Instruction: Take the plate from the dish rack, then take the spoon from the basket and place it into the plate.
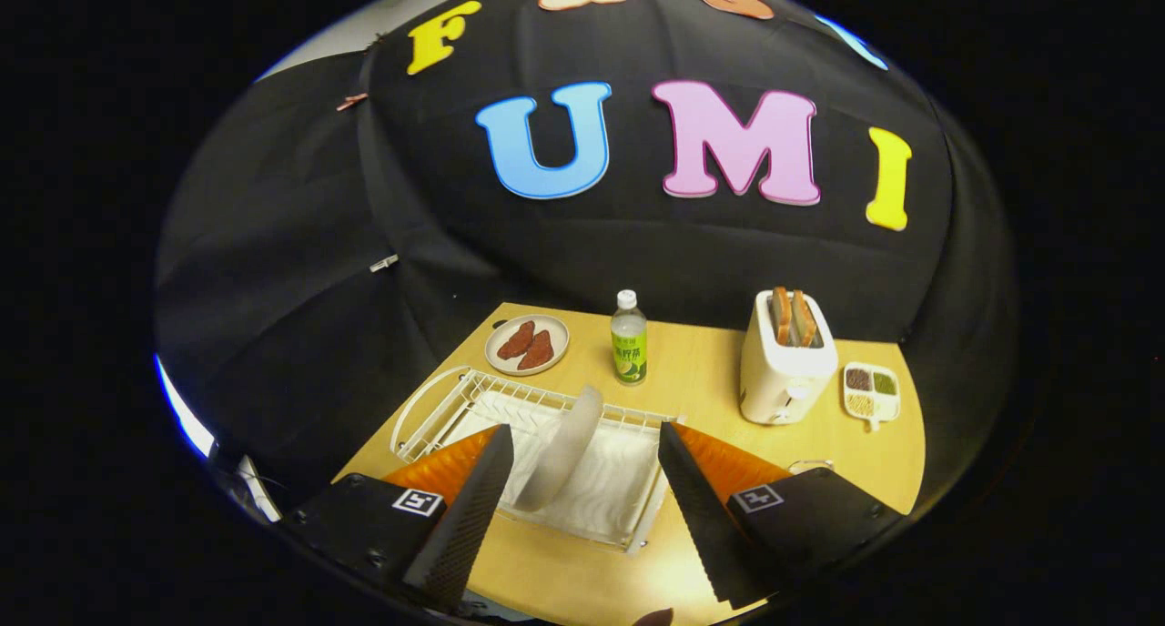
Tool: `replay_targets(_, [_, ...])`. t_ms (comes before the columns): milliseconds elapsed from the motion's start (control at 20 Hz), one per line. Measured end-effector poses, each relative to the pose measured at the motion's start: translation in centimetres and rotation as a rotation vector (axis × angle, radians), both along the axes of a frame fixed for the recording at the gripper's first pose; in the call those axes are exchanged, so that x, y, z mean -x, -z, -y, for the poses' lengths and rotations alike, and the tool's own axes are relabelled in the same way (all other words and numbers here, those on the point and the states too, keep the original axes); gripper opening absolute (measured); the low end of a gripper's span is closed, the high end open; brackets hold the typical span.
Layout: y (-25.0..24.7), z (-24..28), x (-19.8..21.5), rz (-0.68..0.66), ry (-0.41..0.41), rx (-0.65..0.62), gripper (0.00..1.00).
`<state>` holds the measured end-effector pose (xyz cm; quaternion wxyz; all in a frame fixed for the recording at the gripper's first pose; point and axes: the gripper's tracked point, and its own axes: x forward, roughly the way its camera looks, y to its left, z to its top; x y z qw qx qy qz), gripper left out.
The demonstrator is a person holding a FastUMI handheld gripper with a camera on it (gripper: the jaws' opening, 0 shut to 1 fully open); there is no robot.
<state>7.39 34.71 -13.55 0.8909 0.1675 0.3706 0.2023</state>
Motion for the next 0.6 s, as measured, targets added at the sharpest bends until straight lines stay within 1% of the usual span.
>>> replay_targets(100, [1.9, -2.1, -0.8, -0.077, 0.032, -0.001, 0.99])
replay_targets(250, [4.7, -4.7, -1.6, -0.158, 0.05, 0.017, 0.99])
replay_targets(350, [7.0, -6.0, -1.6, -0.194, 0.046, 0.082, 0.99])
replay_targets(500, [10.5, -6.3, -1.6, -0.254, 0.061, 0.201, 0.99])
replay_targets(600, [12.2, -7.0, -1.3, -0.294, 0.064, 0.234, 0.94])
